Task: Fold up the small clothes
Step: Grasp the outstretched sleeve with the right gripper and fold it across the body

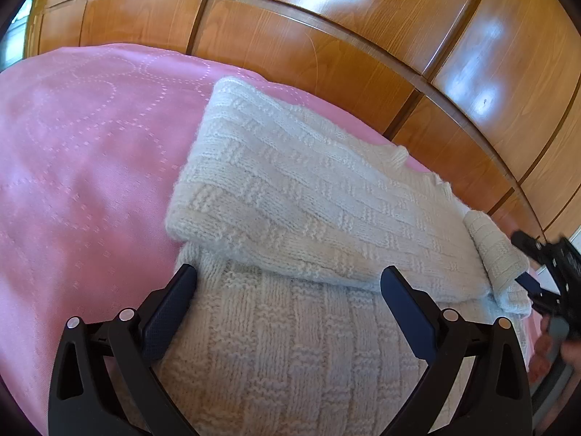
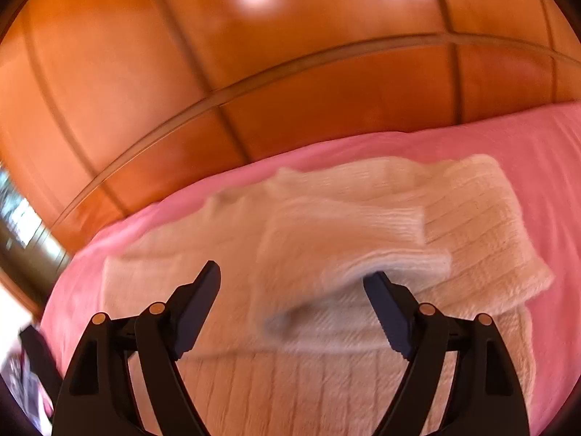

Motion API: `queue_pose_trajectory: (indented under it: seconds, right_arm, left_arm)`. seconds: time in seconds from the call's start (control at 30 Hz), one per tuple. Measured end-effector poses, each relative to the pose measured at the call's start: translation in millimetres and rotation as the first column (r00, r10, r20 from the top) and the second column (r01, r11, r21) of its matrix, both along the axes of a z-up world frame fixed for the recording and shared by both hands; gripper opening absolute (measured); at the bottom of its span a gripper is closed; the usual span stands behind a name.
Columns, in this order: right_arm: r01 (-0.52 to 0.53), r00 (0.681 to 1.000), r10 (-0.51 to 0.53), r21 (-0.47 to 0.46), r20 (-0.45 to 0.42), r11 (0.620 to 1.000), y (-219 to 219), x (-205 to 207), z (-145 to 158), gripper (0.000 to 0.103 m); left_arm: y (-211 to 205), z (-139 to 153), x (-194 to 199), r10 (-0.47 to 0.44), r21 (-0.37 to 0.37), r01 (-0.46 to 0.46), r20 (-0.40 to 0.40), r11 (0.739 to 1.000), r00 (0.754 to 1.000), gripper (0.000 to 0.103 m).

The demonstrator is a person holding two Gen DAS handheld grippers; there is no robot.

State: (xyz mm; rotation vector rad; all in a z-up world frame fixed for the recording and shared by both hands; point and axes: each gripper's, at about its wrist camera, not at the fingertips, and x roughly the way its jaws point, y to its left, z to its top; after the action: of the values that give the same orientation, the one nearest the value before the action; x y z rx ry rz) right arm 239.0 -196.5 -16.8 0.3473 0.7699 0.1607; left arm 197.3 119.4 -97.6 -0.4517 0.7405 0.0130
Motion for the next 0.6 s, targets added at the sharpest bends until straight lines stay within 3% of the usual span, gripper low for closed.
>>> queue_pose_trajectory:
  seconds: [0.07,0.13,0.27,0.33,0.5,0.6]
  right_arm:
    - [-0.009,1.000,0.009,0.018,0.009,1.000,11.3,7.7,4.2,0.082]
    - [-0.105,0.993,0.104,0.025,0.051,0.994,39.1,7.8,14.2,0.083]
    - [-0.334,0.939,0.329,0.037,0.101,0.942,80.7,-6.6,26.2,0.089]
    - [-0.381,0.922,0.373,0.069,0.104,0.922,86.1,-18.0,24.9,0.090]
    - [-0.252,0.966,0.248,0.047,0.075,0.967,50.4,-35.6,11.0,0.091]
    - [-0.054,0.997,0.055,-0.037,0.048,0.998,6.6,-41.0,1.3,0.091]
  left_arm:
    - [-0.2,-0.1,-0.2,0.000,0.000,0.000,0.000,1.000,1.000,0.099]
    - [-0.4,-0.2,0.0,0.000,-0.002,0.000,0.001,1.000,1.000,0.099]
    - [-0.3,-0.5,0.4,0.000,-0.007,0.000,0.005,1.000,1.000,0.099]
    - [-0.5,-0.7,0.6,0.000,-0.008,0.000,0.005,1.000,1.000,0.099]
    - [-0.3,-0.8,0.5,0.000,-0.008,0.000,0.005,1.000,1.000,0.099]
    - [0.1,-1.2,0.1,0.000,-0.008,0.000,0.005,1.000,1.000,0.099]
